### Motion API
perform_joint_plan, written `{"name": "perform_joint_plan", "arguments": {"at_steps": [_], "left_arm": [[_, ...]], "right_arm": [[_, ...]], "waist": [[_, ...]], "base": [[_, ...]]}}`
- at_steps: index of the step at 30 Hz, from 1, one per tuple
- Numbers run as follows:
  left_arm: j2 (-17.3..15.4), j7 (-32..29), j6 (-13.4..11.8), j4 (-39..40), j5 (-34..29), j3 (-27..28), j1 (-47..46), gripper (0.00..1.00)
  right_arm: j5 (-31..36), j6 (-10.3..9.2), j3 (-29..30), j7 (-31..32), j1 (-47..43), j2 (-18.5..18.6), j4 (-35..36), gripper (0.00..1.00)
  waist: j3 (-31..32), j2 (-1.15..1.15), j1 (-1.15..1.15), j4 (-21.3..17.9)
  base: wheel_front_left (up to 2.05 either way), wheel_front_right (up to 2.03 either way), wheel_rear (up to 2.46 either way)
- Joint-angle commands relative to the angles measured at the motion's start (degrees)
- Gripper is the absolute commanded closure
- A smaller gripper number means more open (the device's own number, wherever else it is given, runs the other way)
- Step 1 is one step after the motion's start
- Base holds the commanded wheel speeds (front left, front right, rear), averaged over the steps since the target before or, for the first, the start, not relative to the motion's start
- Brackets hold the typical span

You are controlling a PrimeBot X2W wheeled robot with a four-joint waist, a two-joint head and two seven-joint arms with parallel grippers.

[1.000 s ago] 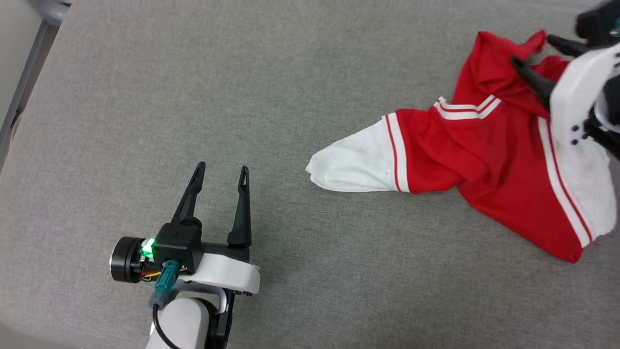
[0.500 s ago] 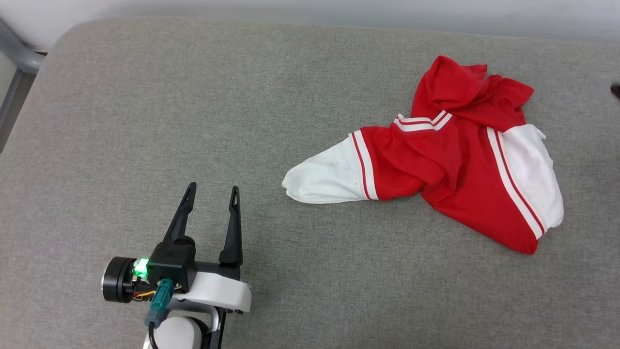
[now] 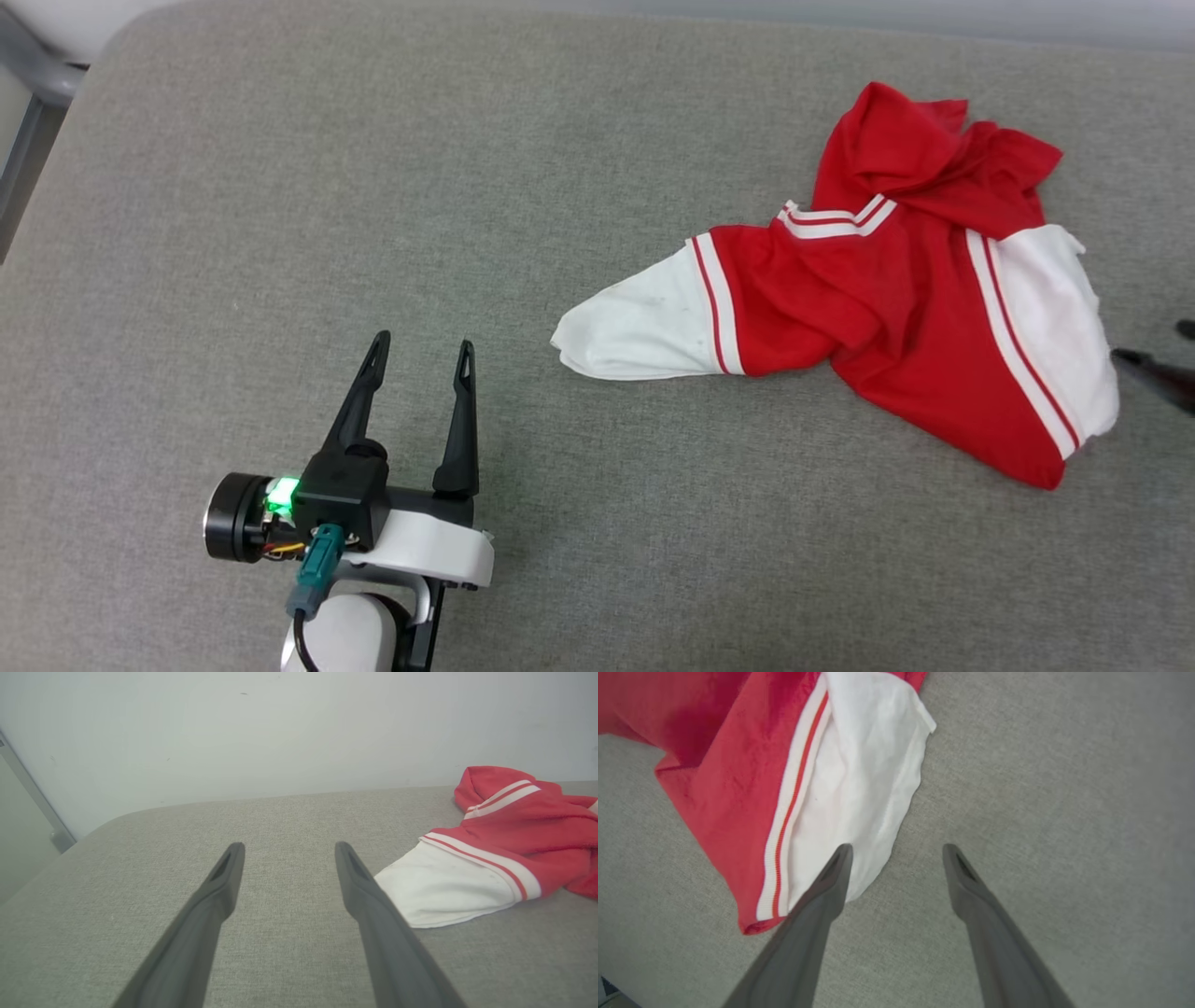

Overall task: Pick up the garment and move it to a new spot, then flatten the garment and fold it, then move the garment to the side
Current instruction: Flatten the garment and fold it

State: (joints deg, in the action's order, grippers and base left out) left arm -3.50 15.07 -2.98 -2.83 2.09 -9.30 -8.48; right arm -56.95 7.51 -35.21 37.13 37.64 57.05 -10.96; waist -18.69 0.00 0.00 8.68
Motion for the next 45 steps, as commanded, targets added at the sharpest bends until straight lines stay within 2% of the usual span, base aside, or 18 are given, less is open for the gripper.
{"name": "perform_joint_plan", "arguments": {"at_steps": [1, 8, 11, 12, 13, 19, 26, 32, 36, 38, 39, 44, 45], "left_arm": [[-0.04, 0.14, 0.36, -0.01, -0.13, -0.14, -0.81, 0.0], [0.09, 0.14, 0.29, -0.34, 0.11, 0.05, -1.97, 0.0], [0.17, 0.14, 0.03, -0.41, 0.08, 0.0, -2.16, 0.0], [0.2, 0.14, -0.19, -0.51, 0.08, 0.07, -2.14, 0.0], [0.23, 0.14, -0.22, -0.89, 0.02, 0.23, -1.56, 0.0], [0.29, 0.14, -0.36, -1.53, 0.27, 0.46, -0.38, 0.0], [0.3, 0.14, -0.56, -1.6, 0.29, 1.14, 2.07, 0.0], [0.29, 0.14, -0.29, -1.46, -0.14, 1.11, 3.28, 0.0], [0.17, 0.14, -0.02, -1.71, -0.32, 1.01, 3.47, 0.0], [0.13, 0.14, 0.02, -1.83, -0.44, 0.96, 3.58, 0.0], [0.09, 0.14, 0.19, -1.93, -0.44, 0.95, 3.53, 0.0], [-0.11, 0.14, 0.33, -2.54, -0.24, 1.35, 3.48, 0.0], [-0.16, 0.14, 0.35, -2.71, -0.18, 1.47, 3.5, 0.0]], "right_arm": [[1.25, -0.04, 0.52, 0.74, -1.24, -2.4, -1.88, 0.0], [5.18, -0.02, -0.64, 2.1, -4.33, -9.52, -9.01, 0.0], [6.13, 0.05, -2.12, 1.76, -6.23, -11.14, -10.47, 0.0], [6.66, 0.05, -2.32, 0.67, -6.72, -11.51, -10.74, 0.38], [7.76, 0.03, -0.55, -4.31, -6.11, -10.43, -9.55, 1.0], [8.45, -0.06, 3.92, -12.34, -8.17, -7.74, -5.64, 1.0], [8.64, -0.06, 13.16, -17.98, -18.7, -6.76, -0.32, 1.0], [9.13, -0.05, 24.26, -18.98, -29.85, -9.49, 0.79, 1.0], [10.2, -0.06, 31.28, -18.12, -36.51, -12.82, 0.5, 1.0], [10.61, -0.06, 34.45, -17.21, -39.34, -15.04, -0.04, 1.0], [11.9, -0.06, 37.73, -15.9, -42.2, -18.08, -1.7, 1.0], [15.31, -0.08, 40.13, -17.16, -42.63, -22.39, -6.44, 1.0], [16.0, -0.08, 40.38, -18.36, -42.03, -23.25, -6.83, 0.59]], "waist": [[-1.13, 0.0, 0.0, 0.87], [-3.22, 0.0, 0.0, 2.17], [-3.43, 0.0, 0.0, 2.34], [-3.32, 0.0, 0.0, 2.22], [-2.13, 0.0, 0.0, 1.58], [0.67, 0.0, 0.0, 0.46], [4.22, 0.0, 0.0, -1.87], [5.35, 0.0, 0.0, -2.82], [5.81, 0.0, 0.0, -2.82], [5.94, 0.0, 0.0, -2.73], [5.78, 0.0, 0.0, -2.48], [5.8, 0.0, 0.0, -2.49], [6.0, 0.0, 0.0, -2.56]], "base": [[0.0, 0.0, 0.0], [0.0, 0.0, 0.0], [0.0, 0.0, 0.0], [0.0, 0.0, 0.0], [0.0, 0.0, 0.0], [0.0, 0.0, 0.0], [0.0, 0.0, 0.0], [0.0, 0.0, 0.0], [0.0, 0.0, 0.0], [0.0, 0.0, 0.0], [0.0, 0.0, 0.0], [0.0, 0.0, 0.0], [0.0, 0.0, 0.0]]}}
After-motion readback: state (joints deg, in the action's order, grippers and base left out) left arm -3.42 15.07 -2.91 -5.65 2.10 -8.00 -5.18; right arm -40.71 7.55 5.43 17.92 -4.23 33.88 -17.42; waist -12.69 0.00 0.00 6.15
